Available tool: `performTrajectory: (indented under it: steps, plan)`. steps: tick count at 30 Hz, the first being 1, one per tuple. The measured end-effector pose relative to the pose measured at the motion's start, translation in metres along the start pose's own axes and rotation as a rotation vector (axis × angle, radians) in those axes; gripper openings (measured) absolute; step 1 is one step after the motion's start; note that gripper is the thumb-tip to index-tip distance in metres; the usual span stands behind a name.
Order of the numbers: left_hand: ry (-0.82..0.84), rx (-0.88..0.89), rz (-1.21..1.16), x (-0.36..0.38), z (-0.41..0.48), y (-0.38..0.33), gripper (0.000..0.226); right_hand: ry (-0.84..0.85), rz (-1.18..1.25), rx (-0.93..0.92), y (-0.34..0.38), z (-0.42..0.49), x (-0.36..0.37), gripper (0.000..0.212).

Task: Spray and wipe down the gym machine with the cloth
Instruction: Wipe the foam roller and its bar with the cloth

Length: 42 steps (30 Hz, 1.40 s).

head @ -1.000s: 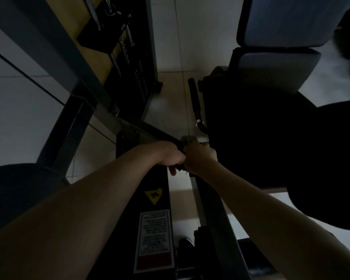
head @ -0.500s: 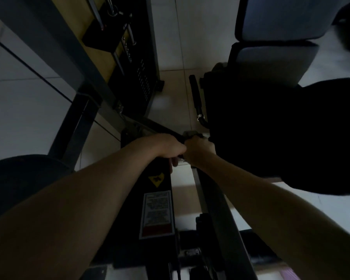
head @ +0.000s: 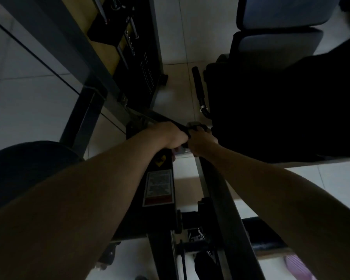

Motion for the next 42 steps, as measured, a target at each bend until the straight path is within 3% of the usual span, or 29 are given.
performTrajectory:
  steps: [8, 11, 13, 15, 17, 19, 20, 23, 26, 28, 31, 37, 42]
  plan:
    - [-0.139, 0.109, 0.289, -0.005, -0.027, -0.015, 0.033, -0.207, 0.154, -0.078, 0.005, -0.100, -0.018, 0.031]
    - [-0.173, 0.210, 0.305, 0.007, -0.057, -0.038, 0.027, -0.166, 0.103, -0.106, 0.012, -0.143, -0.034, 0.021]
    - [-0.174, 0.238, 0.251, 0.027, -0.077, -0.058, 0.035, -0.069, 0.152, -0.116, 0.009, -0.162, -0.041, 0.022]
    - [-0.172, 0.231, 0.185, 0.052, -0.090, -0.077, 0.036, 0.003, 0.414, -0.120, -0.006, -0.176, -0.045, 0.028]
    - [-0.132, 0.134, 0.012, 0.078, -0.086, -0.080, 0.037, 0.022, 0.839, -0.075, -0.026, -0.188, -0.045, 0.021]
    - [-0.094, 0.144, 0.027, 0.105, -0.082, -0.080, 0.039, -0.069, 1.135, 0.009, -0.051, -0.198, -0.044, 0.015]
    - [-0.092, 0.168, 0.073, 0.120, -0.080, -0.077, 0.040, -0.152, 1.175, 0.051, -0.065, -0.201, -0.042, 0.016]
    - [-0.210, 0.089, 0.036, 0.147, -0.062, -0.052, 0.054, -0.314, 0.918, 0.125, -0.098, -0.201, -0.034, 0.024]
    - [-0.228, 0.076, 0.050, 0.150, -0.070, -0.041, 0.053, -0.181, 0.769, 0.056, -0.087, -0.203, -0.014, 0.020]
    - [-0.183, 0.097, 0.036, 0.156, -0.079, -0.038, 0.055, -0.124, 0.898, 0.068, -0.074, -0.210, 0.005, 0.016]
    - [-0.194, 0.163, -0.011, 0.161, -0.106, -0.027, 0.051, -0.032, 1.202, 0.248, -0.058, -0.226, 0.031, 0.021]
    - [-0.341, 0.279, 0.127, 0.172, -0.141, -0.020, 0.050, 0.098, 1.234, 0.225, -0.056, -0.245, 0.025, 0.022]
    - [-0.141, 0.181, -0.012, 0.147, -0.110, -0.026, 0.051, 0.137, 1.300, 0.229, -0.052, -0.251, 0.029, 0.039]
Point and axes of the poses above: each hand's wrist, its own z-axis towards the middle knuckle, its own x-axis out of the palm, y = z × x, the point moved 7 cm from there along z, towards the middle knuckle, and after that the axes turned 14 degrees about -x, right-handed, at the moved point
